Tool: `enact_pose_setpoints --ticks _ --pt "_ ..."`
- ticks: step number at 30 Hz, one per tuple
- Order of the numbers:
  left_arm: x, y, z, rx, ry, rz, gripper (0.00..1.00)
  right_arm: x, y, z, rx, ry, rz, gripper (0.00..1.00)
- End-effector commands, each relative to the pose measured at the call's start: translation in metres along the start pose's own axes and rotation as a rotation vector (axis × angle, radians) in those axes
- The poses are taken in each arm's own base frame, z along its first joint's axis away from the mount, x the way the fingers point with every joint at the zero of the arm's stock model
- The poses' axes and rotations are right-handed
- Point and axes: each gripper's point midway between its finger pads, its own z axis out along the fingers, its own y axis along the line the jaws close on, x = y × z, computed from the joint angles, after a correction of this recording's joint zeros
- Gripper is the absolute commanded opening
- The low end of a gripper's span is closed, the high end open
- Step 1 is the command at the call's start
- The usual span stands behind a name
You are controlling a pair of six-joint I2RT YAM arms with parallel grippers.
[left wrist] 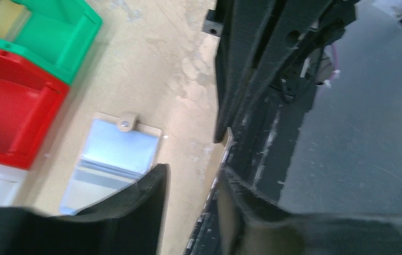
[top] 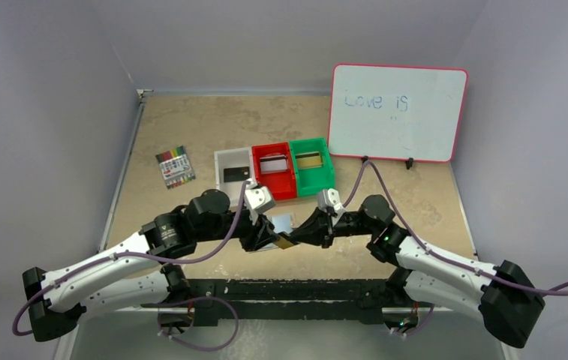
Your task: Take the credit cards out of the card holder
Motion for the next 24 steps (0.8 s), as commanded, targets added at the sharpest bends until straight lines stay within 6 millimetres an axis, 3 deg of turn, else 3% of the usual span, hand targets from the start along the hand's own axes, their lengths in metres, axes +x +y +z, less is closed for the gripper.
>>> enact_pose_setpoints --ticks 1,4,10,14,19,24 --pt "-0.035 0.021 -0.015 -0.159 -0.108 -0.025 0.5 -0.021 -0.004 -0.001 0.038 -0.05 -0.089 0.0" --pt "-0.044 0.05 -0.03 -0.345 -0.152 -0.069 0.63 -0.024 -0.026 -0.007 0.178 -0.032 -0.119 0.0" --pt "-0.045 0.1 -0.069 -0.689 -0.207 -0.121 0.71 -0.043 -0.072 -0.039 0.511 -0.001 -0.224 0.0" --pt "-0.042 0.116 -0.09 -0.819 -0.217 -0.143 0.74 -0.041 -0.102 -0.066 0.717 0.112 -0.269 0.0" --pt "-0.047 0.132 -0.129 -0.983 -0.283 -0.149 0.76 -0.054 -0.118 -0.08 0.819 0.153 -0.356 0.0" --pt "-0.047 0.138 -0.163 -1.074 -0.33 -0.126 0.78 -0.052 -0.136 -0.09 0.885 0.261 -0.47 0.0"
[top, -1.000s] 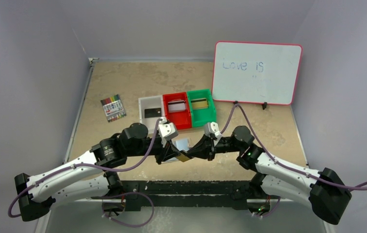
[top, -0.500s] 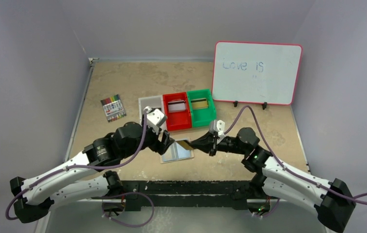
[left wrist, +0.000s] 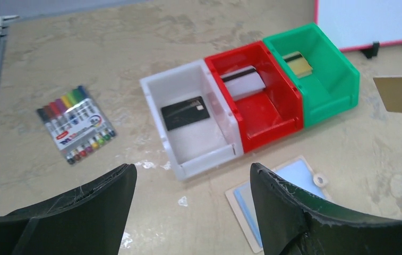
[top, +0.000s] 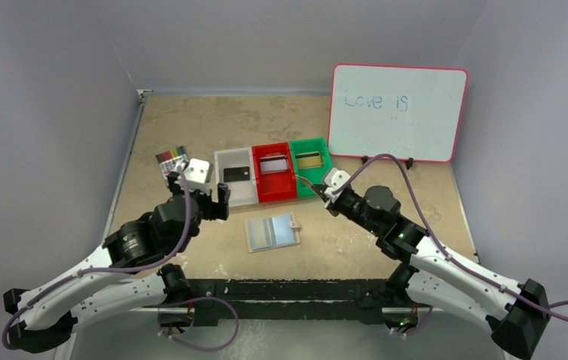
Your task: Take the credit cards out of the card holder
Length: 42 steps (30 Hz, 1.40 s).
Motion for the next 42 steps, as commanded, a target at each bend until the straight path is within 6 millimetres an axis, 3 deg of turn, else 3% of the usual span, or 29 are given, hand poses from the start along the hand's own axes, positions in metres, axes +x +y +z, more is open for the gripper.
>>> enact_pose_setpoints --ticks 1,5,9,13,20,26,31,36,42 --pt "-0.029 0.043 -0.018 -0.164 -0.112 -0.068 0.79 -0.008 -0.031 0.004 0.122 0.043 -0.159 0.0" --pt "-0.02 0.05 -0.02 -0.177 -0.145 -0.106 0.8 -0.008 -0.04 0.014 0.153 0.051 -0.236 0.0" --pt "0.002 0.057 -0.013 -0.215 -0.152 -0.092 0.83 -0.014 -0.054 0.022 0.206 0.052 -0.309 0.0" --pt "0.001 0.065 -0.014 -0.281 -0.163 -0.109 0.85 -0.004 -0.061 0.037 0.197 0.114 -0.373 0.0" --pt "-0.012 0.058 0.004 -0.324 -0.268 -0.122 0.9 0.018 -0.089 0.055 0.171 0.175 -0.383 0.0" --pt "0.016 0.046 0.025 -0.348 -0.216 -0.06 0.93 0.016 -0.099 0.073 0.083 0.154 -0.399 0.0" --pt "0.017 0.064 0.019 -0.465 -0.2 -0.022 0.93 0.038 -0.112 0.091 0.036 0.232 -0.433 0.0" --pt "0.013 0.072 0.009 -0.458 -0.235 -0.072 0.93 0.048 -0.125 0.104 0.037 0.222 -0.467 0.0" --pt "0.012 0.079 0.003 -0.464 -0.258 -0.089 0.93 0.078 -0.123 0.123 -0.046 0.289 -0.516 0.0"
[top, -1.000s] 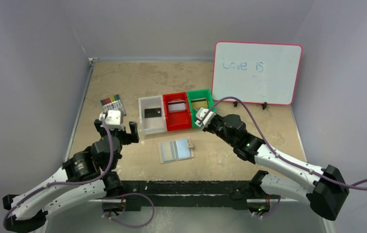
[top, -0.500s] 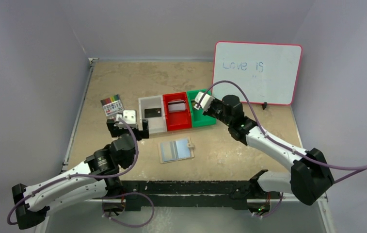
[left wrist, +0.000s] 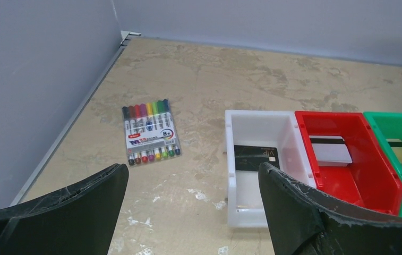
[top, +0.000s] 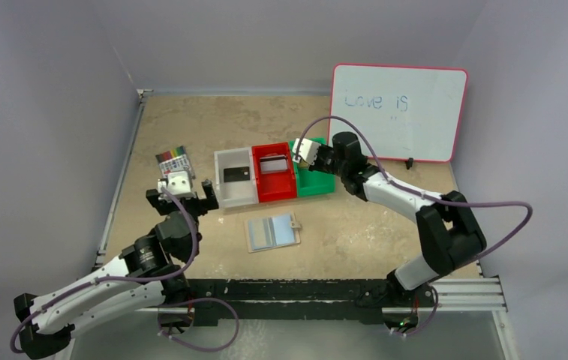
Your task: Take the credit cards out of the card holder
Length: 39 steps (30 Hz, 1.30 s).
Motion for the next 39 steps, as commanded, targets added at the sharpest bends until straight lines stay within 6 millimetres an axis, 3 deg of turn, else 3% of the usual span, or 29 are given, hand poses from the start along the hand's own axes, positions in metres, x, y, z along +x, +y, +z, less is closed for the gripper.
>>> enact_pose_setpoints --ticks 1,3,4,6,13,20,39 --pt "-0.003 0.004 0.001 -0.021 -0.018 -0.003 0.93 -0.024 -0.019 0.013 0.007 -0.083 -0.088 0.0" --pt "-0.001 0.0 0.002 -0.004 -0.012 0.013 0.92 -0.014 -0.013 0.02 -0.009 -0.058 -0.089 0.0" --pt "0.0 -0.003 0.002 0.002 -0.008 0.023 0.92 -0.023 -0.024 0.023 0.003 -0.066 -0.102 0.0" --pt "0.001 -0.007 0.003 0.01 0.0 0.041 0.92 -0.02 -0.022 0.031 -0.023 -0.049 -0.123 0.0" --pt "0.001 -0.008 0.004 -0.005 0.003 0.057 0.91 0.003 -0.02 0.051 -0.049 0.044 -0.176 0.0" --pt "0.0 0.0 0.002 -0.008 -0.017 0.037 0.91 0.011 -0.017 0.054 -0.063 0.066 -0.197 0.0" --pt "0.003 -0.005 0.004 -0.004 -0.003 0.083 0.9 0.034 -0.014 0.073 -0.082 0.131 -0.292 0.03"
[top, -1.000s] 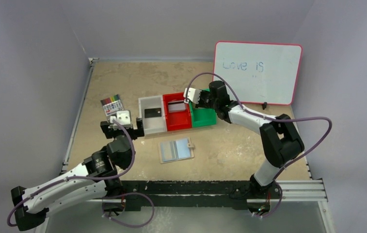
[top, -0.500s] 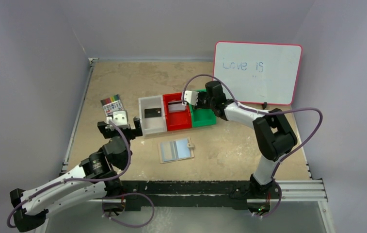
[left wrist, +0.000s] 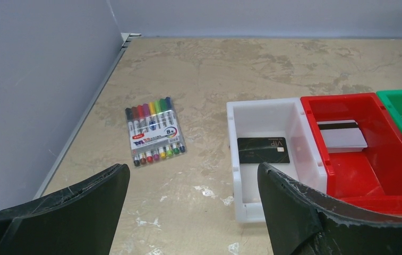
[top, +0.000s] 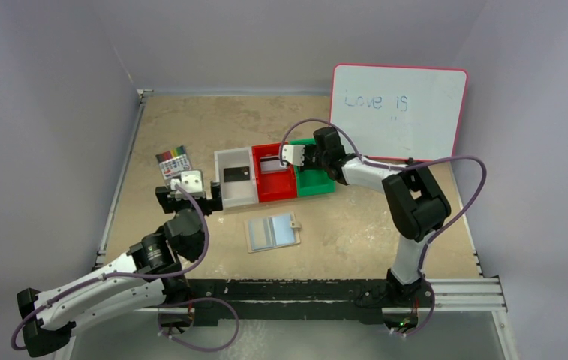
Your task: Take the credit cards out of the card holder
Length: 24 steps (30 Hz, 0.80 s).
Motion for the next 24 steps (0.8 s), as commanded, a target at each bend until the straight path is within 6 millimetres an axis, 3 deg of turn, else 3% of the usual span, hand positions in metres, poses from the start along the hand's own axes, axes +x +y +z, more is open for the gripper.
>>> enact_pose_setpoints --ticks 1,24 --pt "-0.004 0.003 0.001 -0.014 -0.01 -0.001 0.9 -0.007 -0.03 -0.002 0.068 -0.006 -0.051 0.03" --pt "0.0 0.002 0.002 -0.029 -0.001 0.035 0.9 -0.008 -0.032 0.008 0.058 -0.011 -0.104 0.12"
